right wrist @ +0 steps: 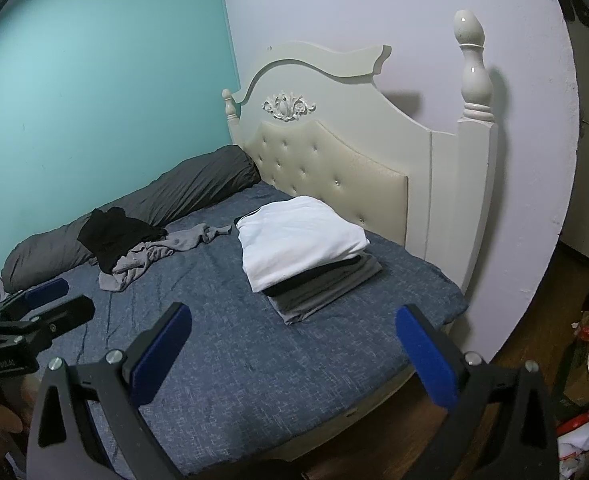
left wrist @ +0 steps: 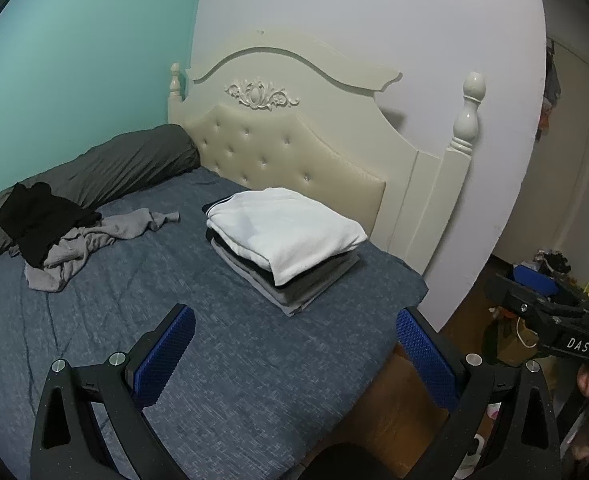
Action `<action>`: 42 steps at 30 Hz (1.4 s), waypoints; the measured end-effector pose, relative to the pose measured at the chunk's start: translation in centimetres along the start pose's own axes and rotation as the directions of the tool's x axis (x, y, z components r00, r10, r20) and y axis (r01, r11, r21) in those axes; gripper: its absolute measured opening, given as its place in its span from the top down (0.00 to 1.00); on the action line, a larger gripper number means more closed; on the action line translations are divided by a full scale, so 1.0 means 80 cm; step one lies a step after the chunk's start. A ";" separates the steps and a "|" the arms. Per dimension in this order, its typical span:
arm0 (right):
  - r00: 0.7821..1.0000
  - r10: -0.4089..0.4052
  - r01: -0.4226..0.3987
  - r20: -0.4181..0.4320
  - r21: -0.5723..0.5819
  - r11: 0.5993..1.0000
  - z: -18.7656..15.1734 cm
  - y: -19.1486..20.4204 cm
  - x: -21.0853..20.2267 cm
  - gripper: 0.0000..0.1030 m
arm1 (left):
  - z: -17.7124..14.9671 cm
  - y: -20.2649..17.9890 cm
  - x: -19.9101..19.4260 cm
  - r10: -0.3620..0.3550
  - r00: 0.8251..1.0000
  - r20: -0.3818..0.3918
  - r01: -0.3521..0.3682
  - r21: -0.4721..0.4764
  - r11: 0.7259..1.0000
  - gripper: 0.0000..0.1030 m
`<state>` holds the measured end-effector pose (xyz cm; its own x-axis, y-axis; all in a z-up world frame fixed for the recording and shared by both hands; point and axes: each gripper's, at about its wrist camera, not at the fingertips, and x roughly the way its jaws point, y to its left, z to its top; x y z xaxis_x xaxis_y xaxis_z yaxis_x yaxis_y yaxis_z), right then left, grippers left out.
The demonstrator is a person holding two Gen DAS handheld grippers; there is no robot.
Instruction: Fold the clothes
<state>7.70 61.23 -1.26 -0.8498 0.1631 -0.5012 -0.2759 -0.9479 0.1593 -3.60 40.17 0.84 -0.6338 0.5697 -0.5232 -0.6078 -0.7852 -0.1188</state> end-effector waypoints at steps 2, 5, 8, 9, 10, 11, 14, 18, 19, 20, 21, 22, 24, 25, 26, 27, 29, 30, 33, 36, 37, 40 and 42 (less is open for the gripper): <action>1.000 0.003 -0.003 -0.001 -0.001 1.000 -0.001 0.000 0.001 0.00 | 0.000 0.001 -0.001 0.003 1.000 0.003 -0.003 -0.005 1.000 0.00; 1.000 0.005 -0.005 -0.001 -0.001 1.000 -0.001 0.000 0.001 0.00 | 0.000 0.003 -0.003 0.006 1.000 0.006 -0.006 -0.008 1.000 0.00; 1.000 0.004 -0.004 0.001 0.001 1.000 0.000 -0.001 0.000 0.00 | 0.000 0.003 -0.004 0.007 1.000 0.008 -0.007 -0.005 1.000 0.00; 1.000 0.003 -0.003 0.002 0.001 1.000 0.001 -0.001 -0.001 0.00 | 0.000 0.003 -0.005 0.007 1.000 0.007 -0.007 -0.003 1.000 0.00; 1.000 0.002 -0.002 0.002 0.001 1.000 0.001 -0.001 -0.001 0.00 | -0.001 0.003 -0.005 0.008 1.000 0.006 -0.008 -0.003 1.000 0.00; 1.000 0.002 -0.002 0.003 0.000 1.000 0.001 -0.001 -0.001 0.00 | -0.001 0.003 -0.005 0.007 1.000 0.006 -0.007 -0.003 1.000 0.00; 1.000 -0.002 0.002 0.007 0.000 1.000 0.001 0.000 -0.003 0.00 | 0.000 0.005 -0.005 0.008 1.000 0.005 -0.008 -0.008 1.000 0.00; 1.000 -0.009 0.009 0.011 0.000 1.000 0.001 -0.001 -0.005 0.00 | -0.001 0.005 -0.005 0.013 1.000 0.005 -0.013 -0.005 1.000 0.00; 1.000 -0.010 0.010 0.011 0.000 1.000 0.000 -0.001 -0.006 0.00 | -0.001 0.005 -0.005 0.014 1.000 0.005 -0.014 -0.004 1.000 0.00; 1.000 -0.011 0.011 0.013 0.001 1.000 0.000 -0.001 -0.007 0.00 | -0.002 0.005 -0.005 0.015 1.000 0.005 -0.015 -0.002 1.000 0.00; 1.000 -0.012 0.012 0.014 0.001 1.000 -0.001 -0.001 -0.008 0.00 | -0.002 0.004 -0.005 0.016 1.000 0.004 -0.016 0.000 1.000 0.00; 1.000 -0.013 0.013 0.014 0.002 1.000 0.000 -0.001 -0.007 0.00 | -0.003 0.004 -0.005 0.016 1.000 0.003 -0.016 0.001 1.000 0.00; 1.000 -0.011 0.011 0.012 0.004 1.000 -0.001 -0.001 -0.007 0.00 | -0.003 0.004 -0.005 0.015 1.000 0.003 -0.015 0.004 1.000 0.00; 1.000 -0.010 0.010 0.010 0.005 1.000 -0.002 -0.001 -0.007 0.00 | -0.003 0.004 -0.006 0.016 1.000 0.003 -0.016 0.005 1.000 0.00; 1.000 -0.010 0.010 0.009 0.005 1.000 -0.002 -0.001 -0.007 0.00 | -0.003 0.004 -0.006 0.016 1.000 0.002 -0.016 0.006 1.000 0.00; 1.000 -0.011 0.011 0.009 0.005 1.000 -0.002 0.000 -0.007 0.00 | -0.003 0.003 -0.005 0.016 1.000 0.000 -0.016 0.006 1.000 0.00; 1.000 -0.012 0.012 0.009 0.007 1.000 -0.003 0.000 -0.008 0.00 | -0.004 0.003 -0.005 0.017 1.000 -0.001 -0.017 0.008 1.000 0.00; 1.000 -0.013 0.013 0.008 0.007 1.000 -0.002 0.000 -0.008 0.00 | -0.004 0.003 -0.005 0.017 1.000 -0.001 -0.017 0.008 1.000 0.00; 1.000 -0.015 0.015 0.009 0.009 1.000 -0.003 -0.001 -0.009 0.00 | -0.005 0.003 -0.005 0.019 1.000 -0.003 -0.019 0.008 1.000 0.00; 1.000 -0.017 0.017 0.008 0.009 1.000 -0.004 -0.001 -0.009 0.00 | -0.006 0.003 -0.006 0.019 1.000 -0.004 -0.019 0.009 1.000 0.00; 1.000 -0.017 0.017 0.007 0.009 1.000 -0.004 -0.001 -0.009 0.00 | -0.005 0.003 -0.006 0.019 1.000 -0.005 -0.019 0.009 1.000 0.00; 1.000 -0.017 0.017 0.003 0.008 1.000 -0.006 -0.001 -0.008 0.00 | -0.006 0.002 -0.006 0.018 1.000 -0.005 -0.018 0.013 1.000 0.00; 1.000 -0.017 0.017 0.002 0.010 1.000 -0.007 -0.001 -0.009 0.00 | -0.006 0.003 -0.006 0.017 1.000 -0.004 -0.017 0.012 1.000 0.00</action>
<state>8.57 61.02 -1.37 -0.8458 0.1799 -0.5023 -0.2947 -0.9423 0.1588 -3.18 39.62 0.64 -0.6419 0.5553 -0.5287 -0.6028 -0.7916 -0.0995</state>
